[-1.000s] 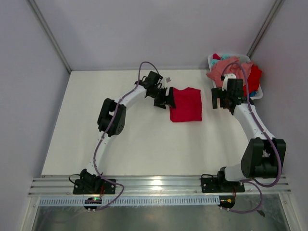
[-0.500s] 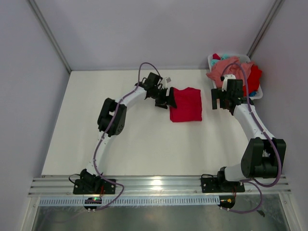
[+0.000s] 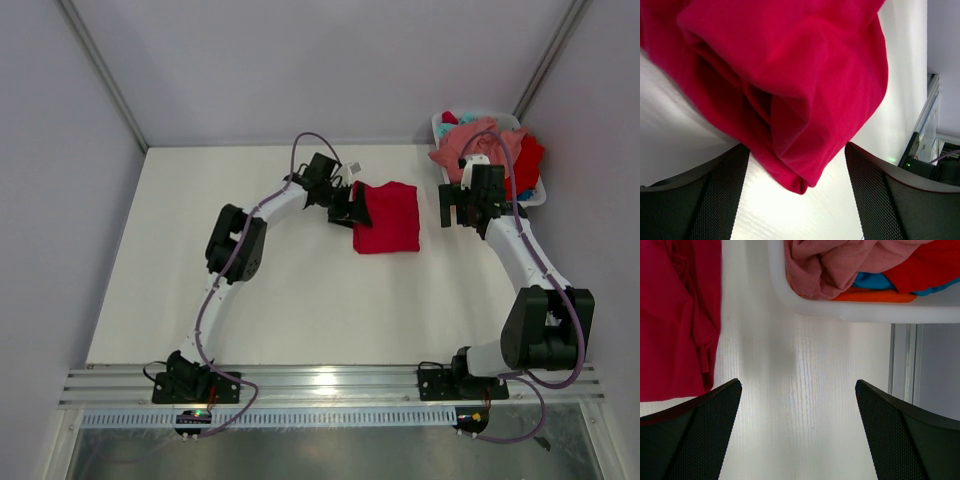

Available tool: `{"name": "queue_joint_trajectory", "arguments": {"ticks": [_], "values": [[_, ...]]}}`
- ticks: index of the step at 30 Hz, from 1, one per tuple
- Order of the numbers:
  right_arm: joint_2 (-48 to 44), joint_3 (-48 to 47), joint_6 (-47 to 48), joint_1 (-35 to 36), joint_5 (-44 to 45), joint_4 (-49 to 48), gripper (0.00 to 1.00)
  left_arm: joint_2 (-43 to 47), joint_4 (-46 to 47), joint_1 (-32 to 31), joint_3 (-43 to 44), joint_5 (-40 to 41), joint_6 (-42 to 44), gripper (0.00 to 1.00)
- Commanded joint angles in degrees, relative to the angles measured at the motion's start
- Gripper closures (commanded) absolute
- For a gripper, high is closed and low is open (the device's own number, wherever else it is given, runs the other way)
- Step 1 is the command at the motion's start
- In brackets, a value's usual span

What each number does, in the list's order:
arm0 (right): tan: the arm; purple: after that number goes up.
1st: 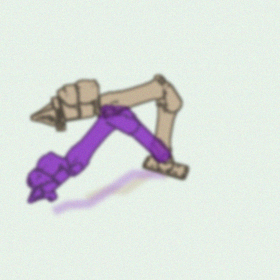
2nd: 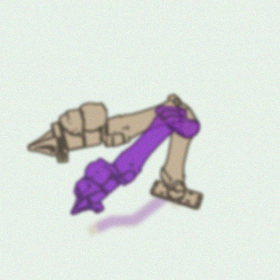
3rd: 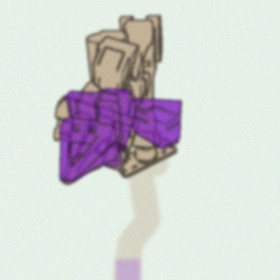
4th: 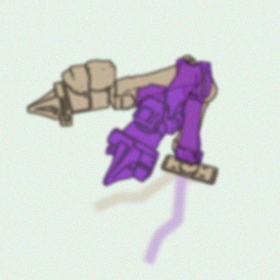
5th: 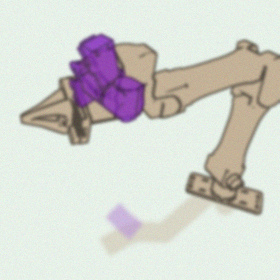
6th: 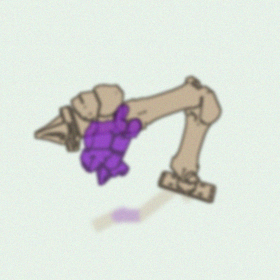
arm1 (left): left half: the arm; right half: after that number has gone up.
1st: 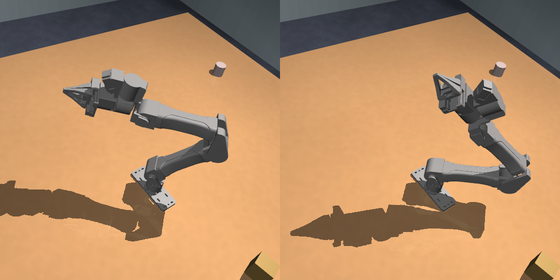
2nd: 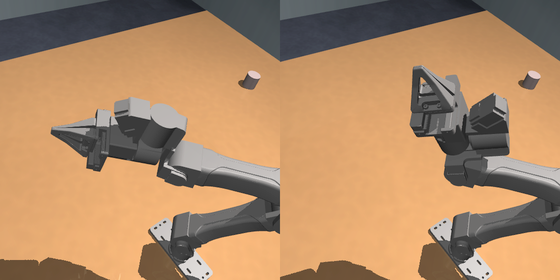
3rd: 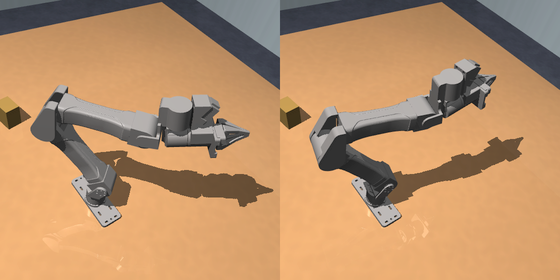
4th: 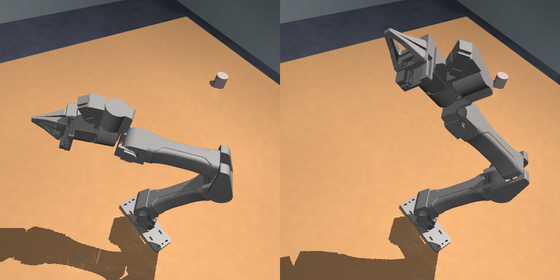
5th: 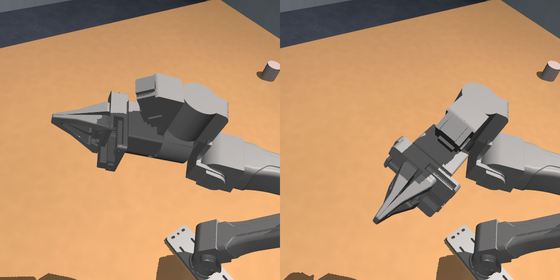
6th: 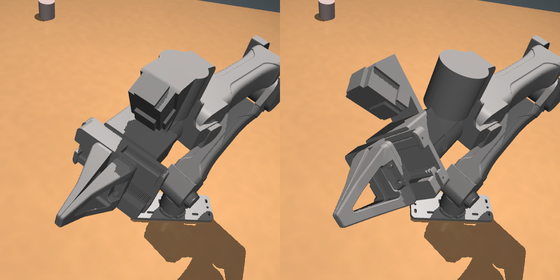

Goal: Fold and stack the t-shirts
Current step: Neatly place the folded tshirt to the corner

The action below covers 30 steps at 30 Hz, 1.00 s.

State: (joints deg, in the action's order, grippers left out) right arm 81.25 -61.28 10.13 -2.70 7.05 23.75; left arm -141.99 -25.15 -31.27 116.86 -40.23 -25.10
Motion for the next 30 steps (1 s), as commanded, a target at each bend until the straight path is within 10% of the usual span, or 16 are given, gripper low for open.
{"name": "queue_joint_trajectory", "arguments": {"ticks": [1,11,23,26,30], "values": [[-1.18,-0.51,-1.08,0.15,-0.63,-1.51,0.01,-2.15,0.71,-1.60,1.09,-4.24,0.40,0.21],[-0.75,-0.42,-0.99,0.15,-0.98,-1.42,0.01,-1.88,0.71,-2.75,0.74,-6.09,1.90,0.21],[-0.92,-0.42,-1.08,0.15,-1.25,-1.25,0.01,-2.68,2.65,-2.83,0.30,-5.91,-0.12,0.68],[-1.10,-0.42,-1.08,0.15,-1.51,-1.33,0.01,-2.50,1.95,-2.84,0.39,-3.11,-0.03,0.96],[-1.36,-0.51,-1.08,0.15,-1.51,-1.16,0.01,-1.97,1.24,-2.75,0.56,-0.56,1.72,1.00]]}}
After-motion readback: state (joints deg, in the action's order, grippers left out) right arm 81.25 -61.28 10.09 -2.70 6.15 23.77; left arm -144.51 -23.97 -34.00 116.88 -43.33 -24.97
